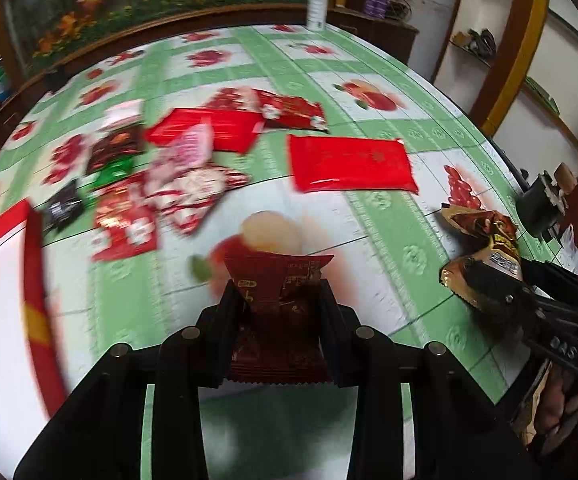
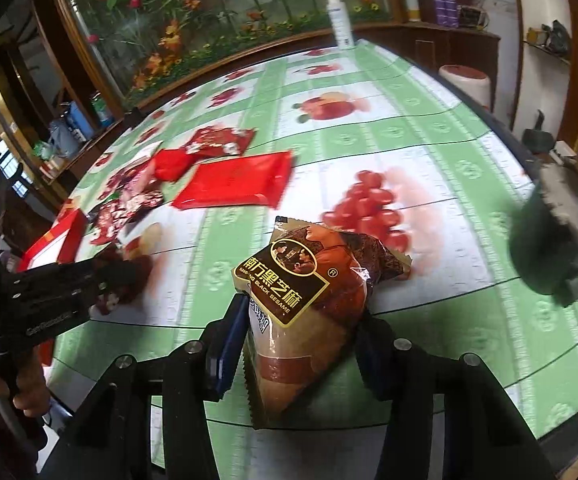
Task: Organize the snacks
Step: 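Release the brown bag into the red-rimmed tray with the right tool while the left drops its red packet there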
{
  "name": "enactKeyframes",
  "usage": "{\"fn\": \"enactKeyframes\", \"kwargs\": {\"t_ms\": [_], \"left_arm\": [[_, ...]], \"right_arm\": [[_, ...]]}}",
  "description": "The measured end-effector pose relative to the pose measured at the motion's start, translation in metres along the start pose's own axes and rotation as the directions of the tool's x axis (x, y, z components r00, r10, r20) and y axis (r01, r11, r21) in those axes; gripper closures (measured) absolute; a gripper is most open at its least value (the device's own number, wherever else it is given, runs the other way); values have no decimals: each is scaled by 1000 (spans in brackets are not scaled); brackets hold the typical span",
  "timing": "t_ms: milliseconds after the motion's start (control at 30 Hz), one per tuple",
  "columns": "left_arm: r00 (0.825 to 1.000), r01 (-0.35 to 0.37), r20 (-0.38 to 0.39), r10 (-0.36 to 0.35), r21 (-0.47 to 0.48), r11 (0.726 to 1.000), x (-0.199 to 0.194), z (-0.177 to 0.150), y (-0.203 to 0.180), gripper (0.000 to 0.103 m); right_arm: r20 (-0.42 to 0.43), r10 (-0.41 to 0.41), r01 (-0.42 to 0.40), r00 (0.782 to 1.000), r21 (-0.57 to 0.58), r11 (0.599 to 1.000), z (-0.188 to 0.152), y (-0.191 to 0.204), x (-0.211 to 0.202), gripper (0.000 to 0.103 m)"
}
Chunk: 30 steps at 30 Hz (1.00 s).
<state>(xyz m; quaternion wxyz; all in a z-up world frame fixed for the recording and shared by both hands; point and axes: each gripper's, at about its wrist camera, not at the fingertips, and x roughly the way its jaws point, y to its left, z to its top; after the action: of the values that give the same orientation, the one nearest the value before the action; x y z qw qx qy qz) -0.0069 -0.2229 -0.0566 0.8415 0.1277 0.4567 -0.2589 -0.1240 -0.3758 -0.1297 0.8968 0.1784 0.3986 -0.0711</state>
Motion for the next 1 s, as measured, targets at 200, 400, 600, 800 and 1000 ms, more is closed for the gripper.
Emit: {"fn": "enactKeyframes", "kwargs": {"t_ms": [200, 400, 600, 800, 1000], "left_arm": [[995, -28, 97, 34, -59, 998, -46, -19, 34, 69], [986, -84, 124, 109, -191, 978, -81, -44, 90, 69], [968, -176, 123, 217, -279, 944, -96, -67, 141, 69], [963, -218, 90, 255, -299, 929, -89, -75, 176, 69], [938, -291, 100, 333, -297, 910, -97, -88, 193, 64]], "right_arm": [[-24, 81, -81, 996, -11, 997, -1, 25, 7, 54], [-49, 134, -137, 990, -58, 989, -4, 56, 14, 54], [-74, 193, -199, 978, -92, 976, -5, 89, 25, 54], [-62, 236, -243, 970, -180, 953, 6, 143, 23, 54], [-30, 354, -346, 935, -303, 888, 25, 233, 15, 54]]}}
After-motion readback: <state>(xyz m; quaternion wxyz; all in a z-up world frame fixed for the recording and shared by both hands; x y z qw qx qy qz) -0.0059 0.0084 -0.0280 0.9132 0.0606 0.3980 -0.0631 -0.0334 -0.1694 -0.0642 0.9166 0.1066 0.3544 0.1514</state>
